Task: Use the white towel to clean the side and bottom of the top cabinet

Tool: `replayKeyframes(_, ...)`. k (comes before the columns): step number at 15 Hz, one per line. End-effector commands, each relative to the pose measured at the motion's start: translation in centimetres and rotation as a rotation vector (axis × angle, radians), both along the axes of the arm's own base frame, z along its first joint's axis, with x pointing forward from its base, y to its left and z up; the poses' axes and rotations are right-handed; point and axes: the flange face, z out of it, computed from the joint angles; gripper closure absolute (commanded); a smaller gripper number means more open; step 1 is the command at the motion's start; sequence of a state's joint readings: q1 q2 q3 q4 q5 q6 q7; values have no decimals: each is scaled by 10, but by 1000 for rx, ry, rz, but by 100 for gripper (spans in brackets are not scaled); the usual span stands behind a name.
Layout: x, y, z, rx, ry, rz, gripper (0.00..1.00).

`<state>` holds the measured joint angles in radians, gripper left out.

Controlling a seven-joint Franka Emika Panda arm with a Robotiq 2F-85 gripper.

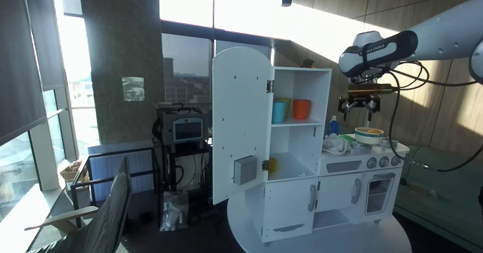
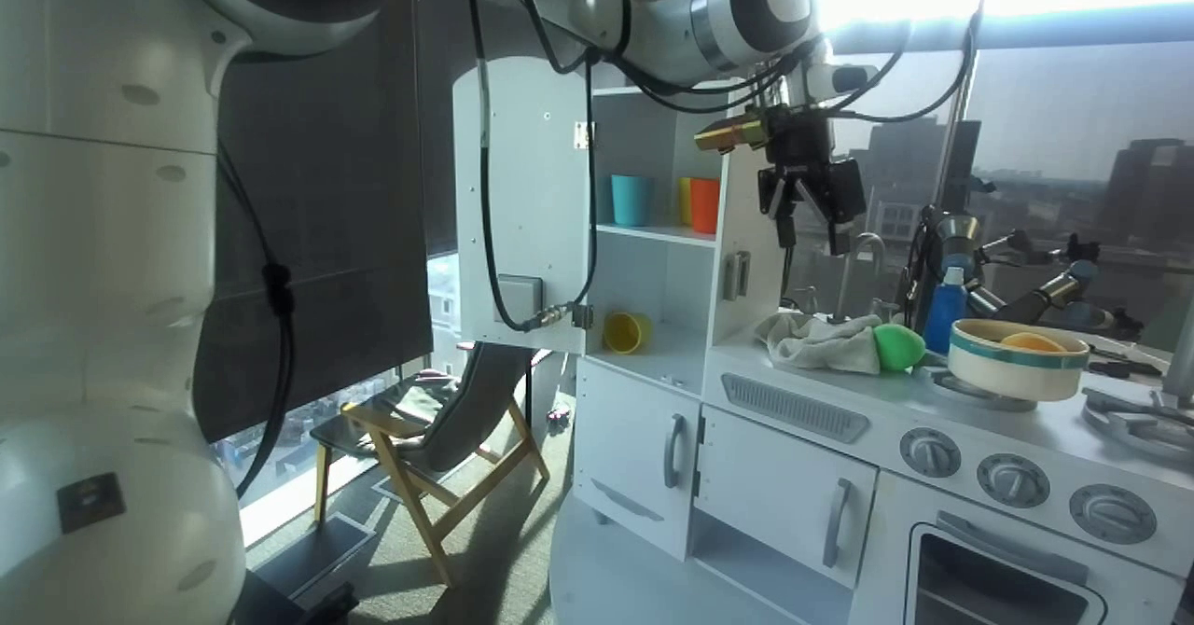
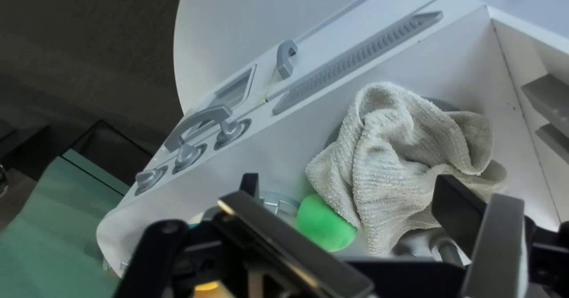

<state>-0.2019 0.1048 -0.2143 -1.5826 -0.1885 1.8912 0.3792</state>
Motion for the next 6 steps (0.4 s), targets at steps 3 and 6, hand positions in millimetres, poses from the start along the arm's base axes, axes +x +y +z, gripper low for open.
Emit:
replayKeyframes(3, -42, 47, 4, 3, 168, 34, 0)
replayKeyframes(6, -33, 42, 0, 17, 164, 35, 0)
